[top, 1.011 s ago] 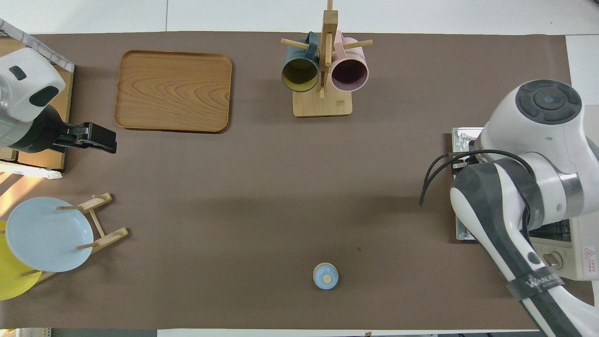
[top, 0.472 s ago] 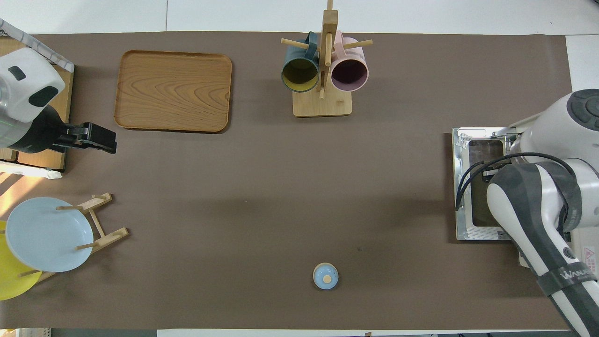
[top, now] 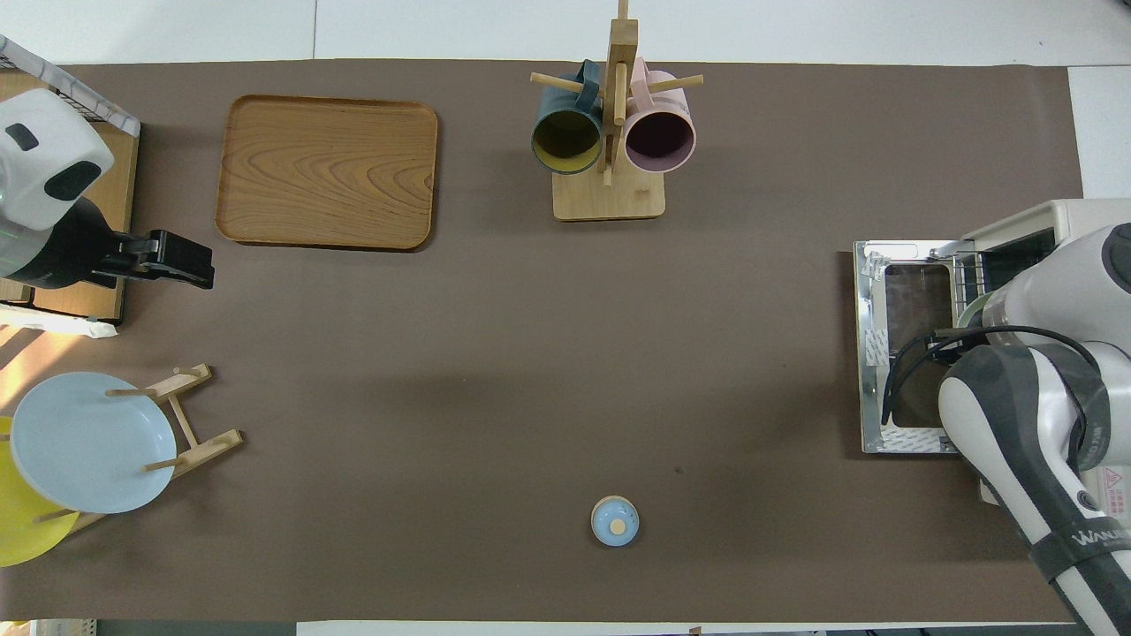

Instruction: Put corn in oven

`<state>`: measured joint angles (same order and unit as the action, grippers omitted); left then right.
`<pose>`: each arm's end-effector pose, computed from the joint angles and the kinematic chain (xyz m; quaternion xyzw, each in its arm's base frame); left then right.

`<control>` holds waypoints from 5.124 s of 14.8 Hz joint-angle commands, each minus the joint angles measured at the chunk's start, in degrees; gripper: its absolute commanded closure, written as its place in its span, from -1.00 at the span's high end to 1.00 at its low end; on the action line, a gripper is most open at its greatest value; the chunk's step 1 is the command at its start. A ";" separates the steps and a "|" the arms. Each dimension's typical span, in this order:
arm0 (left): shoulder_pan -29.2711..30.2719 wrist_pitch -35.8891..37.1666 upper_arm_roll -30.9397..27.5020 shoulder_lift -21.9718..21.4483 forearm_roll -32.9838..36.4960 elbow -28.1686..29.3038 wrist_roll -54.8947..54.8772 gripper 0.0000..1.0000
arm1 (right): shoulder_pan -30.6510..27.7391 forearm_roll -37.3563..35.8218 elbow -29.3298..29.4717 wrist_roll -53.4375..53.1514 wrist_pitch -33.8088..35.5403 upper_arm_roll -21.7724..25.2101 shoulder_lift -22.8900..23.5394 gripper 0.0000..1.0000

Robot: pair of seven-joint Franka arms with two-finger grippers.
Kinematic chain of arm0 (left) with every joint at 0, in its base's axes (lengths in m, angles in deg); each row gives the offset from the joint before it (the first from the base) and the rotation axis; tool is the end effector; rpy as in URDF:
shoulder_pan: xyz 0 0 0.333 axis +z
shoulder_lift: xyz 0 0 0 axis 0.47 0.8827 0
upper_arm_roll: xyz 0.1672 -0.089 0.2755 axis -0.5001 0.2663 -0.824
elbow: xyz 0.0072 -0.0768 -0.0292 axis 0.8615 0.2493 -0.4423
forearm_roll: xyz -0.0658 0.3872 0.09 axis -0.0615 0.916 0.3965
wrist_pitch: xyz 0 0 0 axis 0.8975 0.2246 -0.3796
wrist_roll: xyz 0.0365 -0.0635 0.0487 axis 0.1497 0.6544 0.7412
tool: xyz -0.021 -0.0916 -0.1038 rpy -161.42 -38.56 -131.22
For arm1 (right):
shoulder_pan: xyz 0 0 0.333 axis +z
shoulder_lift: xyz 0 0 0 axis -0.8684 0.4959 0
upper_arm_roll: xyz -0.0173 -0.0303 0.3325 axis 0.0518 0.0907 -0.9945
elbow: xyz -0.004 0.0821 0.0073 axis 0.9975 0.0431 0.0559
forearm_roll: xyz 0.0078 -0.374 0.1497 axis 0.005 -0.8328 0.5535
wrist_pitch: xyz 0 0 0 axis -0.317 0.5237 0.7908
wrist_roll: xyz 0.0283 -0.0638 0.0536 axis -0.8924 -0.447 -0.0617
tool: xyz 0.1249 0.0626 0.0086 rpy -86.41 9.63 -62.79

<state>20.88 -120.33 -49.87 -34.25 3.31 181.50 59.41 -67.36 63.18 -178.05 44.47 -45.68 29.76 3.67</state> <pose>0.5594 -0.0872 0.5732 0.9987 -0.0466 -0.0207 0.0072 0.5058 -0.0585 0.3658 0.9929 -0.0088 -0.0732 0.0929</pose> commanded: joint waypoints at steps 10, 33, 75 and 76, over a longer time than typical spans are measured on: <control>0.56 0.62 0.49 -0.87 1.24 0.26 -0.29 1.00 | -3.11 0.33 -3.12 3.57 -5.63 -0.93 -0.57 -0.20; 0.56 0.62 0.57 -0.96 1.24 0.26 -0.21 1.00 | 7.00 5.79 -0.04 -12.70 -16.09 -1.02 11.38 -1.00; 0.56 0.62 0.57 -0.96 1.24 0.35 -0.21 1.00 | 1.19 11.58 25.62 13.07 22.76 -2.34 0.75 1.00; 0.56 0.62 0.57 -0.87 1.24 0.35 -0.29 1.00 | 2.51 11.58 25.62 11.93 22.68 -2.34 0.75 1.00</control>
<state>20.88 -120.33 -49.87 -34.29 3.31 181.50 59.41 -66.26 73.60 -153.90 58.11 -24.06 27.77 3.61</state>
